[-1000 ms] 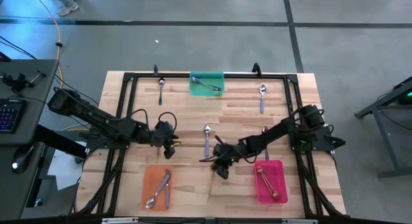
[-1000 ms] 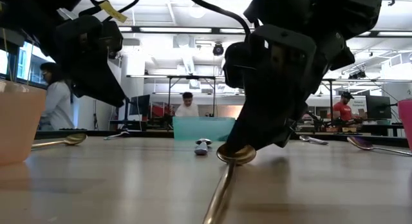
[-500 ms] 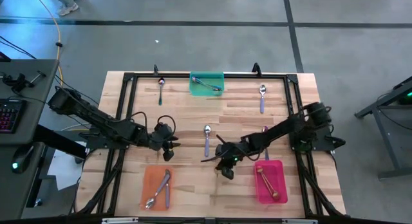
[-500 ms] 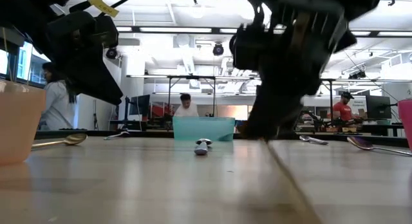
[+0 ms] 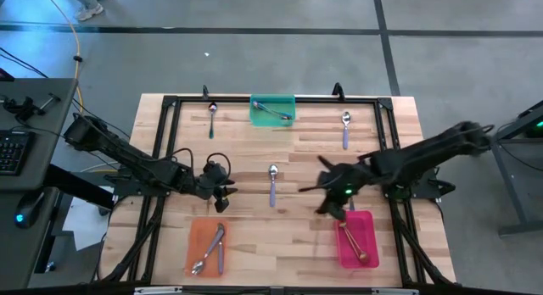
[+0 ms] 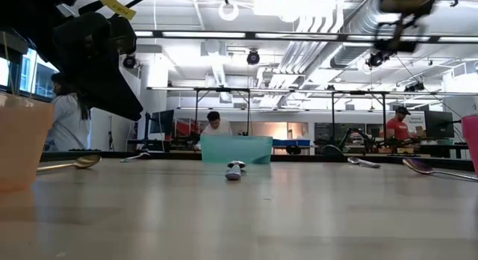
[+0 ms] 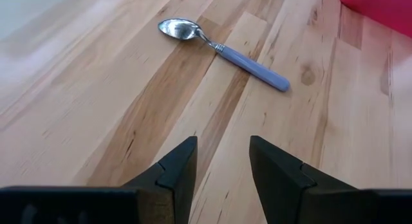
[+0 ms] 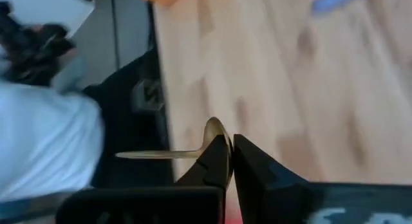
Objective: Sort silverware by color (type)
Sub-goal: Put the yellow spoon into the red bin, then put the blue spoon into the green bin
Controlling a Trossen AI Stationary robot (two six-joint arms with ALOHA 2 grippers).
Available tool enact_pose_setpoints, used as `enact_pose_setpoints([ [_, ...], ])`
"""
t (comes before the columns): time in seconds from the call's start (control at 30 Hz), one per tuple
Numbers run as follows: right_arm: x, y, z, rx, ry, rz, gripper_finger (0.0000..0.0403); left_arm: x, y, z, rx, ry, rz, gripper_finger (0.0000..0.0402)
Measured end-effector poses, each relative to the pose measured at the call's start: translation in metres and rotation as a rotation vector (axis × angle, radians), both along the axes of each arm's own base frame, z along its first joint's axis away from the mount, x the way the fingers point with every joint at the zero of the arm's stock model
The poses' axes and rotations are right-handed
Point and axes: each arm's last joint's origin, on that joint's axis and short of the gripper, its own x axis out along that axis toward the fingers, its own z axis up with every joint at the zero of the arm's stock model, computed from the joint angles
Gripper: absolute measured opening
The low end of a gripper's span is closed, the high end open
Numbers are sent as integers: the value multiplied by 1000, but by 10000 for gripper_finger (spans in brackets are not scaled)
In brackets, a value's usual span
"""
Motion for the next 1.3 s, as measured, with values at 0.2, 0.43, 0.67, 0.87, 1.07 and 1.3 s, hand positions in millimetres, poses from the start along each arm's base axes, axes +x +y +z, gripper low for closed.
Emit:
enact_pose_setpoints([
  [0.2, -55, 3, 11, 34, 262, -51, 0, 0, 0, 0, 3, -2, 6, 131],
  [0.43, -79, 15, -21, -131, 483, -60, 0, 0, 1, 0, 7, -5, 15, 131],
  [0.67, -73, 23, -61, -190, 511, -1, 0, 0, 1, 0, -2, -9, 29, 131],
  [0.87, -68, 26, -70, -229, 518, 52, 0, 0, 1, 0, -2, -11, 30, 131],
  [1.07, -62, 29, -62, -222, 467, 50, 40, 5, 3, 5, 47, -56, -11, 124],
  [1.3, -48, 25, -38, -248, 364, 60, 96, 8, 22, -5, 33, -193, -111, 51],
])
